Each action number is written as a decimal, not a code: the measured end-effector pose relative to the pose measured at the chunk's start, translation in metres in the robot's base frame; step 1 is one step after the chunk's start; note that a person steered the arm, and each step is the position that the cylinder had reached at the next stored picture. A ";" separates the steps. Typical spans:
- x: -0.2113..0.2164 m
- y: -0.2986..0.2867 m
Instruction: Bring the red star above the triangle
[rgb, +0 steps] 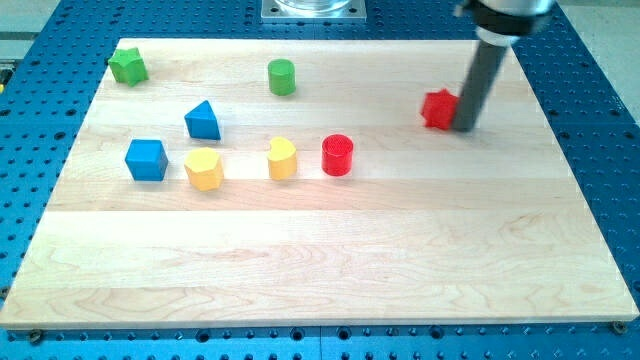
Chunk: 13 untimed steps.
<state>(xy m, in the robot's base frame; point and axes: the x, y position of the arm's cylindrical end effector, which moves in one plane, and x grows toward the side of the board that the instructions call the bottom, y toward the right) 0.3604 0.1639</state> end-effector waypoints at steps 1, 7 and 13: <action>-0.017 -0.090; -0.035 -0.158; -0.062 -0.242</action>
<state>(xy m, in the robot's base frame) 0.2984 -0.0785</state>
